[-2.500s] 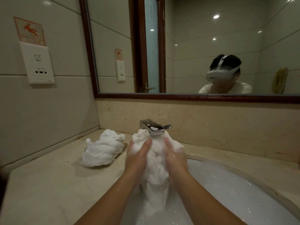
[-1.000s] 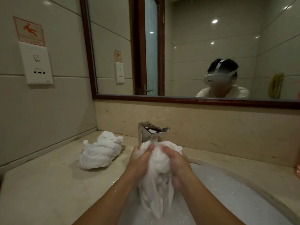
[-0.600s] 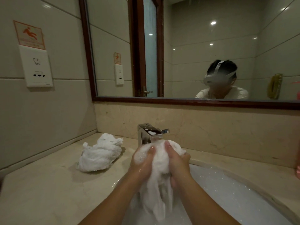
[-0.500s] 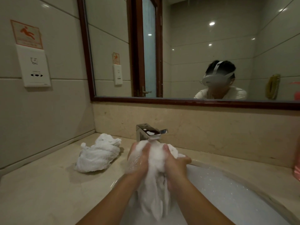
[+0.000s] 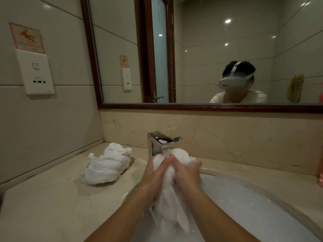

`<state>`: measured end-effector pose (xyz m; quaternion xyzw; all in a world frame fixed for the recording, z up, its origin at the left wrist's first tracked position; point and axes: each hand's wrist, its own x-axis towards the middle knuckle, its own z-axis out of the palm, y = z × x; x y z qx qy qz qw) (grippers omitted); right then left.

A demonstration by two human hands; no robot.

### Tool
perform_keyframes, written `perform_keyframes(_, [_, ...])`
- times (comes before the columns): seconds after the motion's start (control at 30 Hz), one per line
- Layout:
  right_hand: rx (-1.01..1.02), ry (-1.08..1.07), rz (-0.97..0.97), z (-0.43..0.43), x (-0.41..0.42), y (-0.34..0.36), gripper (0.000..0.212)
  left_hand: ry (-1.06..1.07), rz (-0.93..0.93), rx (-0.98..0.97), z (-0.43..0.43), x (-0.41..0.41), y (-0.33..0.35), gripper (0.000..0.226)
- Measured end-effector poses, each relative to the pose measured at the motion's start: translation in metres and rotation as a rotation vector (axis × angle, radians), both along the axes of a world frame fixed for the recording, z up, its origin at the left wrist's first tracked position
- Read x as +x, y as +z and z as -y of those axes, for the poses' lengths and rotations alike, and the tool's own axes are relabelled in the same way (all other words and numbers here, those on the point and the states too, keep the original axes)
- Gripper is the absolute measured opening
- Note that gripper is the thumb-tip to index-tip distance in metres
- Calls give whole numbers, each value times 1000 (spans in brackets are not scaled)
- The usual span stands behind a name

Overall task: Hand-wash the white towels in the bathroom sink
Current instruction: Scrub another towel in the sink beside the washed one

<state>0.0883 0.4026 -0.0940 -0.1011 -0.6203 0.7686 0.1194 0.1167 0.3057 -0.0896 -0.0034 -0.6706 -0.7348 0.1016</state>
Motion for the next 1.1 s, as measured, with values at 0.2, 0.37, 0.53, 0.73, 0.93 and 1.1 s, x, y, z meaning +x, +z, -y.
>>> perform_keyframes(0.2, [-44,172,-29,-4,4,1,52,171,-156,-201,9,-5,-1,32])
perform_keyframes(0.37, [38,368,-90,-8,3,-10,43,196,-169,-87,9,-5,3,13])
perform_keyframes(0.53, [157,337,-8,0,2,-16,71,311,-129,-135,16,-16,-1,46])
perform_keyframes(0.73, [10,68,-1,-5,1,-4,33,-2,-53,-94,7,-18,-8,94])
perform_keyframes(0.93, [-134,101,-7,-3,-1,0,31,-70,-18,-126,15,-14,-15,61])
perform_keyframes(1.1, [94,224,-62,-14,2,2,12,241,49,-228,16,-23,3,38])
